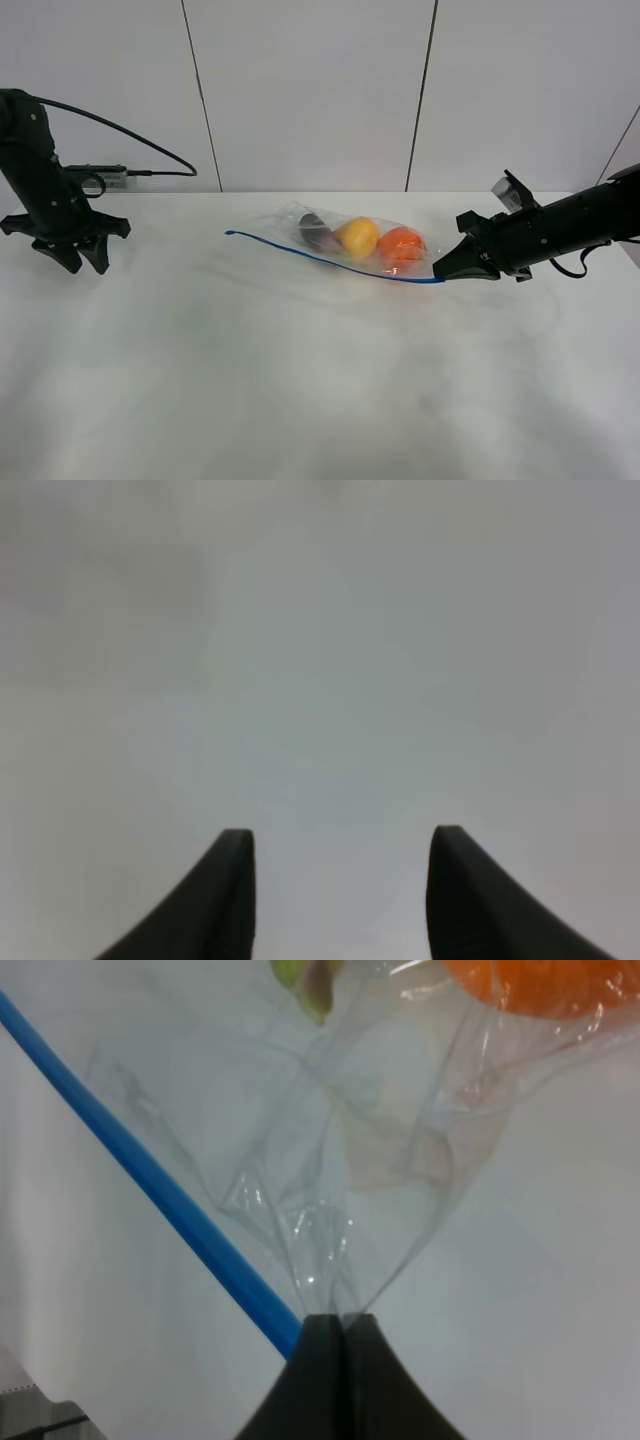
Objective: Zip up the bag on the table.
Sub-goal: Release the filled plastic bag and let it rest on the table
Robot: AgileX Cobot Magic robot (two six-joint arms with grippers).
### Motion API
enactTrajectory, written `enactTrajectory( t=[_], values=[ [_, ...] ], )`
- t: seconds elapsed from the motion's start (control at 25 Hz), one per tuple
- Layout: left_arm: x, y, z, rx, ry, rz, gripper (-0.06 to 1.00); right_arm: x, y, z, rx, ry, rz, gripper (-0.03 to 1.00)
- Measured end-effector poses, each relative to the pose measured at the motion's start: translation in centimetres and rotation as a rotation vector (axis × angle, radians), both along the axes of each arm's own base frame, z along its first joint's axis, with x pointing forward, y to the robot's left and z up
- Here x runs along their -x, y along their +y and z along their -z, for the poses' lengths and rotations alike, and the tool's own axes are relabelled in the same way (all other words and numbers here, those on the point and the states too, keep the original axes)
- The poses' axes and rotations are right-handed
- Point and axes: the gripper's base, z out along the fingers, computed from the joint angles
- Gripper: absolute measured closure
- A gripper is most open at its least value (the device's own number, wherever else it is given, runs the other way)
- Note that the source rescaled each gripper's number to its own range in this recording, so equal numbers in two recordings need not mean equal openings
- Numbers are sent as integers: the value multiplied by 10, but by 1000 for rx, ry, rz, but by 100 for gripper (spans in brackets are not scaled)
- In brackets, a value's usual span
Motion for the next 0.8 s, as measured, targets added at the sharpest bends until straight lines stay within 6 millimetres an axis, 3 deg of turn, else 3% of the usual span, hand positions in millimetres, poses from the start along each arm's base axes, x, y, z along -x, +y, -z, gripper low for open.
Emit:
enactTrajectory(
  t=[0.44,0.64,0.8],
  values=[
    [18,-1,-57,-13,-108,9,35,0,0,0,4,2,-1,97],
    [46,-4,-88,-21,-172,9,35,0,0,0,4,3,0,97],
    [74,-9,-125,-14,-320,1,35,0,0,0,4,3,0,97]
  ],
)
